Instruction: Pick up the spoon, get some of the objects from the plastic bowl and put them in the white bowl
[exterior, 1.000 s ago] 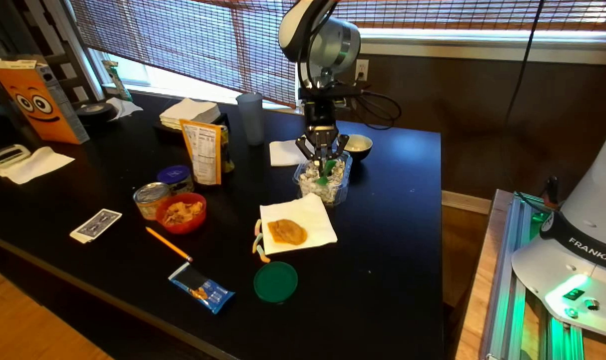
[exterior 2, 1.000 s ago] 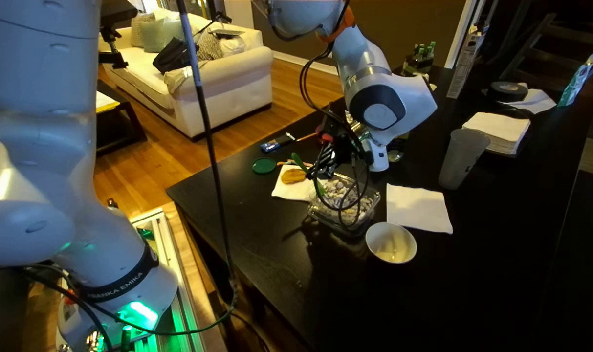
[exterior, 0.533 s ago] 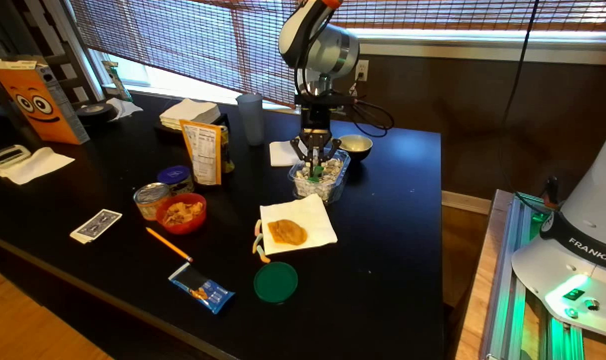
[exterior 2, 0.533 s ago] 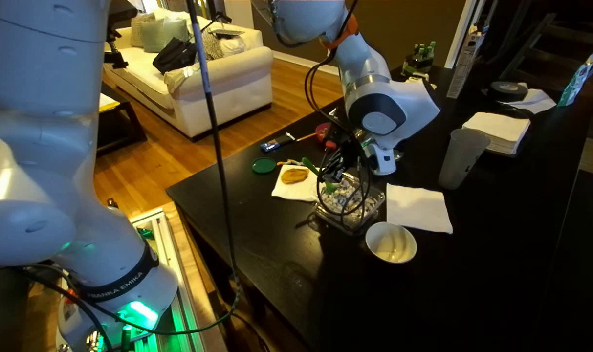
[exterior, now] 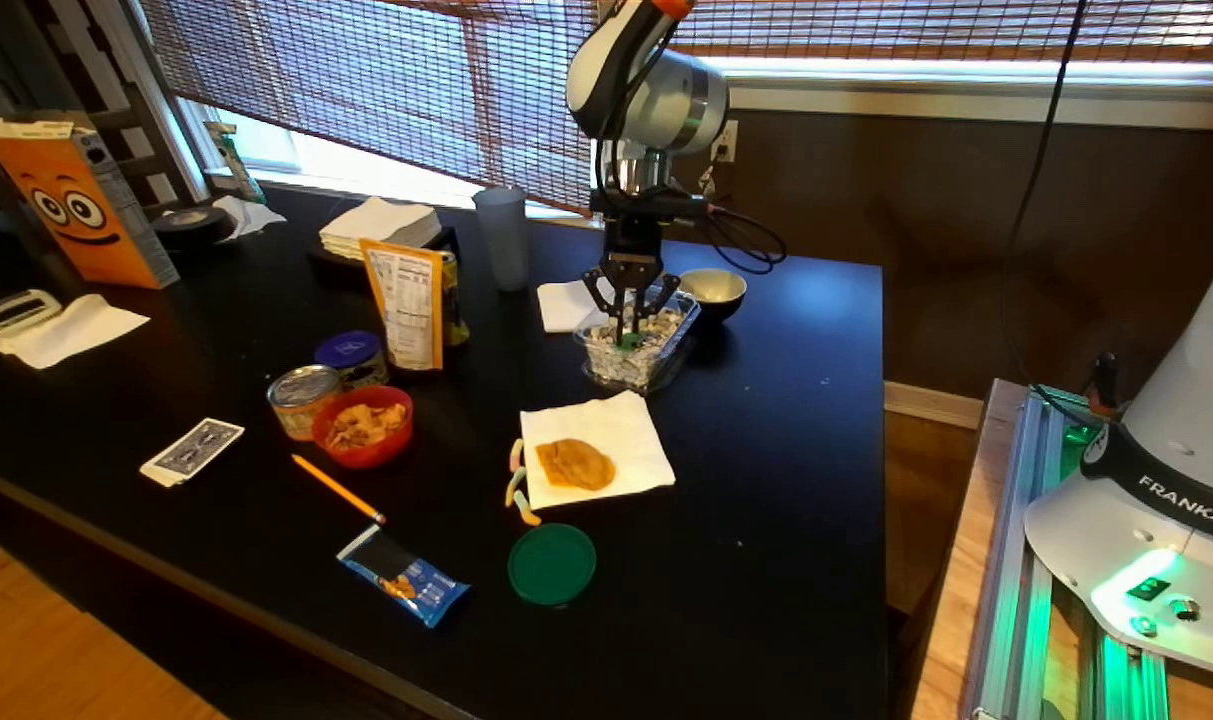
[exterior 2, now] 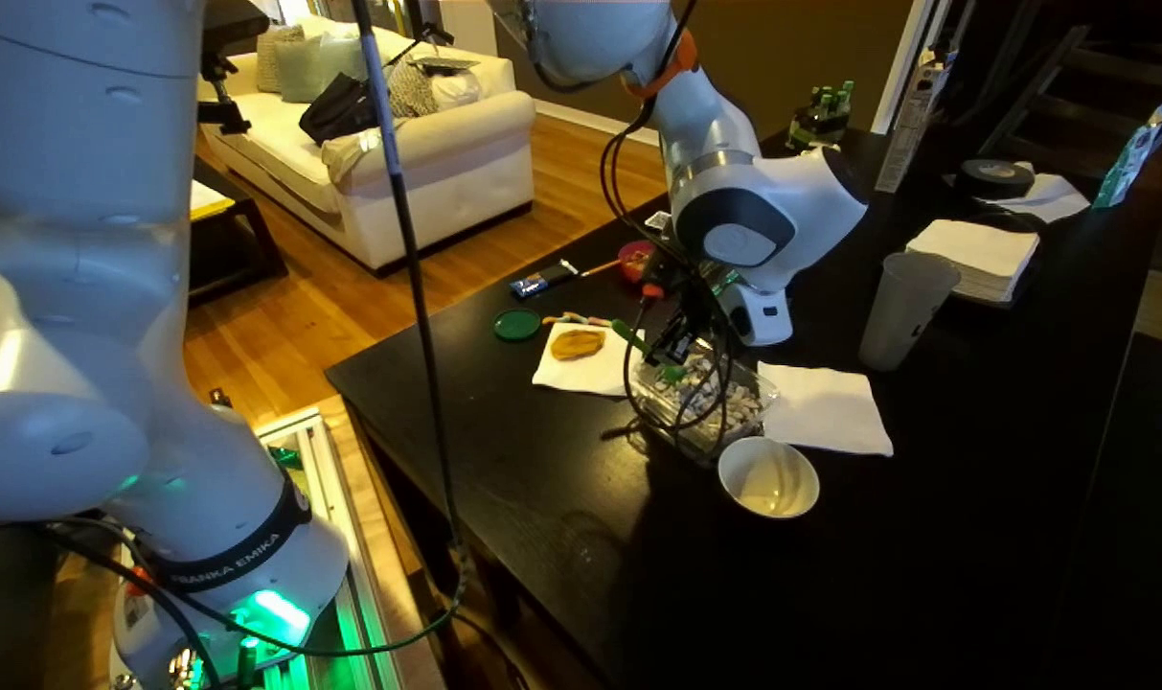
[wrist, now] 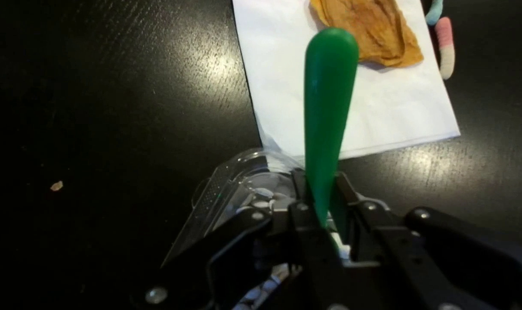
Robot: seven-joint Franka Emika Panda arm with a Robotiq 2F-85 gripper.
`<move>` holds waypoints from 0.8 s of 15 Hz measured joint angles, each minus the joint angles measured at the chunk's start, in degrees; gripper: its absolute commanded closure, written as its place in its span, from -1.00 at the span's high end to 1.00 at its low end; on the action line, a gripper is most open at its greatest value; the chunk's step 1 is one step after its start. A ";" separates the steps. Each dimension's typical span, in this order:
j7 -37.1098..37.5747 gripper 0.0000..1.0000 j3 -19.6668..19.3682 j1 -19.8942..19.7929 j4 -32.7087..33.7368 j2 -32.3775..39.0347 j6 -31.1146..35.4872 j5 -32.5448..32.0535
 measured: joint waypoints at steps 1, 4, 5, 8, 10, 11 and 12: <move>0.40 -0.92 -0.05 0.08 -0.68 -0.29 1.20 -0.05; 1.48 -0.92 -0.13 0.63 -3.14 -1.48 5.35 -0.10; 1.91 -0.92 -0.16 0.88 -4.01 -1.92 6.77 -0.12; 3.25 -0.92 -0.24 1.72 -6.40 -3.07 10.70 -0.32; 4.16 -0.92 -0.38 2.25 -7.76 -3.61 13.04 -0.61; 4.77 -0.92 -0.46 2.57 -8.45 -3.89 14.36 -0.85; 5.37 -0.92 -0.58 2.96 -9.25 -4.23 15.91 -1.25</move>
